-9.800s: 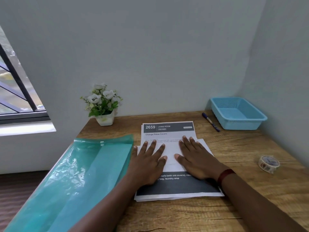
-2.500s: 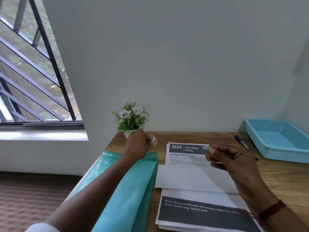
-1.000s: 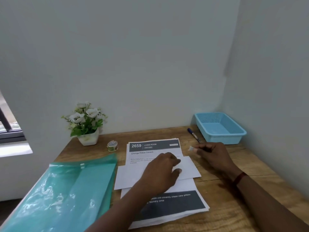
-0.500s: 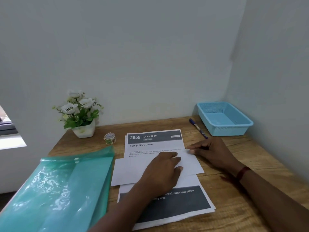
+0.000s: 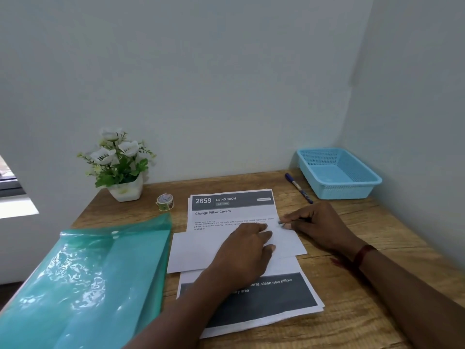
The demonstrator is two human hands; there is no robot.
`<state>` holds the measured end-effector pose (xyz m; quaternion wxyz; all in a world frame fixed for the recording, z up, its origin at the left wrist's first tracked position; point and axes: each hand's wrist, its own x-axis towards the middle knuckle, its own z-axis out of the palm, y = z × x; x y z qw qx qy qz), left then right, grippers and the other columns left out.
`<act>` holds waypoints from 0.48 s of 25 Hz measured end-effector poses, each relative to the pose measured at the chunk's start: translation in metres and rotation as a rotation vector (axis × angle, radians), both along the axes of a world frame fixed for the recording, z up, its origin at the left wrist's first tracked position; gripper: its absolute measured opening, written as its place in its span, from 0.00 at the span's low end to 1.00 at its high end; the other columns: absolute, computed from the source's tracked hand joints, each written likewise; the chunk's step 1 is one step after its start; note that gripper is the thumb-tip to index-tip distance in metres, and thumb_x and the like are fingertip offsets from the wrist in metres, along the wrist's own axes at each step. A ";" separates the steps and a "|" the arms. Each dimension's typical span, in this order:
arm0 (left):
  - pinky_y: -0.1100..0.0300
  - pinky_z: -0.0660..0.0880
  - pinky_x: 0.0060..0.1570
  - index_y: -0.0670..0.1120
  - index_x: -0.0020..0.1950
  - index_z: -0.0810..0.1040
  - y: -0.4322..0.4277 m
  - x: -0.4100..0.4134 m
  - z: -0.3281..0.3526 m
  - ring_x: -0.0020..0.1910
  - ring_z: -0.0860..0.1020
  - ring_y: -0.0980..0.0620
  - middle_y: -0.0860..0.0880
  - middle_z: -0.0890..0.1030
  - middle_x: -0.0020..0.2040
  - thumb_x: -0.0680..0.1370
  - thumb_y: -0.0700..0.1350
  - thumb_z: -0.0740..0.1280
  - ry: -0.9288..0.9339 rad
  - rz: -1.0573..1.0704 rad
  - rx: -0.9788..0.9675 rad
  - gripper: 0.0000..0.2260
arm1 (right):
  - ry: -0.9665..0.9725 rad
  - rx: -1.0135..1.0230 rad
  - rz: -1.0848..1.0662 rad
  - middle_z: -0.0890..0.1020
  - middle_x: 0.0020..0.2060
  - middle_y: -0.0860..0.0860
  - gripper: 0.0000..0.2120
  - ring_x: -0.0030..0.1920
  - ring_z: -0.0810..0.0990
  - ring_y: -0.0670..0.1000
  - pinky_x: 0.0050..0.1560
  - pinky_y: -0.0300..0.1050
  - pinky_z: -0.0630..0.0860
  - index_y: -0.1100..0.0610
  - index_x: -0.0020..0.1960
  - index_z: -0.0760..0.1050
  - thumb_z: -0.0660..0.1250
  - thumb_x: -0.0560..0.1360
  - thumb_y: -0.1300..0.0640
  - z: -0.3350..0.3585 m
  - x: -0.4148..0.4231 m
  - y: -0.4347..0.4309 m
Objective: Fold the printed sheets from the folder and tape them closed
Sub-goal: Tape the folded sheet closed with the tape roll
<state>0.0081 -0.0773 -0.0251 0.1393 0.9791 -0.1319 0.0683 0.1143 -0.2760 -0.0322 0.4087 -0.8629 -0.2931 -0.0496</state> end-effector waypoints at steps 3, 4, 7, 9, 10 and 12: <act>0.60 0.56 0.72 0.50 0.75 0.66 0.000 0.000 -0.001 0.75 0.60 0.53 0.52 0.64 0.77 0.83 0.53 0.56 -0.005 -0.005 0.009 0.21 | 0.010 0.004 0.006 0.86 0.46 0.42 0.09 0.47 0.83 0.38 0.56 0.39 0.78 0.50 0.50 0.85 0.76 0.70 0.58 -0.001 0.000 0.000; 0.60 0.56 0.72 0.50 0.75 0.66 0.000 0.000 -0.001 0.75 0.60 0.53 0.52 0.64 0.76 0.83 0.53 0.56 -0.006 -0.007 0.010 0.21 | 0.011 0.003 0.009 0.86 0.46 0.41 0.09 0.47 0.83 0.38 0.56 0.39 0.79 0.49 0.50 0.85 0.76 0.70 0.58 -0.001 0.000 0.000; 0.61 0.56 0.72 0.50 0.75 0.66 0.000 0.001 -0.001 0.75 0.60 0.53 0.53 0.64 0.76 0.83 0.53 0.56 -0.002 -0.005 0.012 0.21 | 0.023 0.001 0.014 0.86 0.46 0.41 0.09 0.48 0.83 0.38 0.57 0.39 0.78 0.50 0.50 0.85 0.76 0.70 0.58 -0.001 0.000 0.000; 0.60 0.56 0.72 0.50 0.75 0.66 0.000 0.001 -0.001 0.75 0.60 0.53 0.53 0.64 0.77 0.83 0.53 0.56 0.003 -0.003 0.011 0.21 | 0.038 0.002 0.033 0.86 0.46 0.42 0.10 0.48 0.83 0.38 0.58 0.38 0.78 0.50 0.50 0.85 0.76 0.70 0.59 0.000 0.000 -0.002; 0.60 0.56 0.72 0.50 0.75 0.66 0.000 0.001 -0.002 0.75 0.60 0.53 0.53 0.64 0.76 0.83 0.53 0.56 0.002 -0.003 0.010 0.21 | 0.045 -0.004 0.043 0.86 0.46 0.42 0.10 0.49 0.83 0.38 0.58 0.37 0.77 0.50 0.50 0.85 0.76 0.70 0.59 0.001 0.000 -0.003; 0.60 0.57 0.72 0.50 0.75 0.67 0.001 0.001 -0.002 0.75 0.60 0.53 0.52 0.65 0.76 0.83 0.53 0.56 -0.004 -0.008 0.010 0.20 | 0.053 -0.021 0.060 0.86 0.46 0.41 0.10 0.50 0.83 0.37 0.59 0.35 0.76 0.50 0.50 0.85 0.76 0.70 0.60 0.002 0.001 -0.004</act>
